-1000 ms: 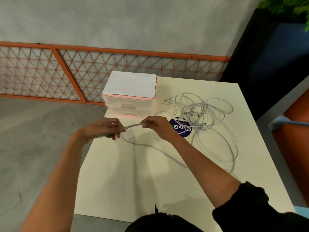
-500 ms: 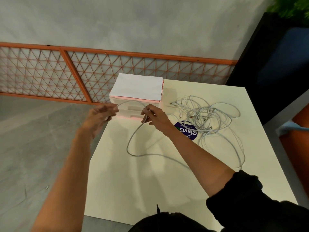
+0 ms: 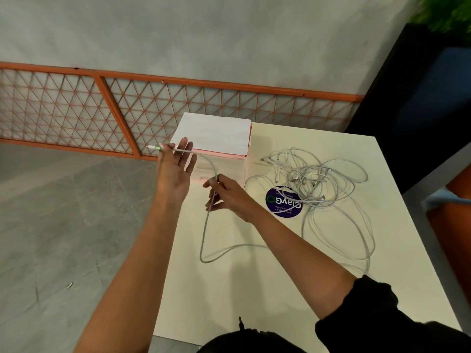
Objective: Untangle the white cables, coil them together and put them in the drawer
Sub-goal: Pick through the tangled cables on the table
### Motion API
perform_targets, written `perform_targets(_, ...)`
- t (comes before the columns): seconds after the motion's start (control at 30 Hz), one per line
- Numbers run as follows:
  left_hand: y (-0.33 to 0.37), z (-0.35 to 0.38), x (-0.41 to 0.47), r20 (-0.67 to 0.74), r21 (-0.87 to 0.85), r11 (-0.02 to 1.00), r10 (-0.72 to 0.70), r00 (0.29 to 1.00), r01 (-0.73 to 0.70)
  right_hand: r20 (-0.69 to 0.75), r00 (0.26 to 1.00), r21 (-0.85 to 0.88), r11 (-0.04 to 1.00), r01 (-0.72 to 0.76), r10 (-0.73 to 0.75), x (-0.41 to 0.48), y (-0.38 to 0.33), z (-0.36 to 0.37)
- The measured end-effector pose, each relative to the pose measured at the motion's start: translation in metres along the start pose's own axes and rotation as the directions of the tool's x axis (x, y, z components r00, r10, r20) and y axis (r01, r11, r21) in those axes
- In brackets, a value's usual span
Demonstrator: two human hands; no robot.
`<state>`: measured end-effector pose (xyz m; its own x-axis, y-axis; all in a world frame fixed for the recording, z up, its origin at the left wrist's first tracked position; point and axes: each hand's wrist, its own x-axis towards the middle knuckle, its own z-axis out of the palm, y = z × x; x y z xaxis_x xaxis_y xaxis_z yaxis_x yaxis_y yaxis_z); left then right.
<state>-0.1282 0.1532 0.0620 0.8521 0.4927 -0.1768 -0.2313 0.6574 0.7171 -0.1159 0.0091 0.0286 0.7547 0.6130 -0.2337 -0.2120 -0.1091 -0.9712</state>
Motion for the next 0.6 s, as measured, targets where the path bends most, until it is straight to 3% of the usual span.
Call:
perform_targets(0.07, 0.003, 0.002, 0.005, -0.017, -0.108, 0.994, -0.007, 1.000, 0.005, 0.094, 0.995, -0.120, 0.992, -0.031, 0.042, -0.005, 0.010, 0.001)
perform_targets(0.13, 0.007, 0.001, 0.009, -0.010, -0.159, 0.987, -0.021, 1.000, 0.019, 0.180, 0.978, -0.389, 0.921, -0.028, 0.105, -0.010, 0.030, -0.002)
perform_targets(0.23, 0.009, -0.008, 0.013, 0.013, -0.167, 0.985, -0.026, 1.000, 0.028, 0.258, 0.925, -0.702, 0.712, -0.019, 0.279, -0.020, 0.069, -0.010)
perform_targets(0.3, 0.008, -0.015, 0.013, 0.026, -0.165, 0.986, -0.014, 1.000, 0.018, 0.193, 0.923, -0.823, 0.567, -0.034, 0.334, -0.026, 0.095, -0.014)
perform_targets(0.37, 0.007, -0.021, 0.012, 0.041, -0.178, 0.984, -0.017, 0.999, 0.024, 0.077, 0.957, -0.869, 0.490, -0.074, 0.281, -0.032, 0.116, -0.018)
perform_targets(0.47, 0.005, -0.032, 0.009, 0.047, -0.164, 0.985, -0.037, 0.998, 0.044, -0.063, 0.984, -0.857, 0.495, -0.139, 0.168, -0.036, 0.128, -0.027)
perform_targets(0.6, 0.004, -0.044, 0.004, 0.056, -0.073, 0.996, -0.053, 0.997, 0.057, -0.015, 0.991, -0.900, 0.430, -0.071, 0.134, -0.043, 0.127, -0.039)
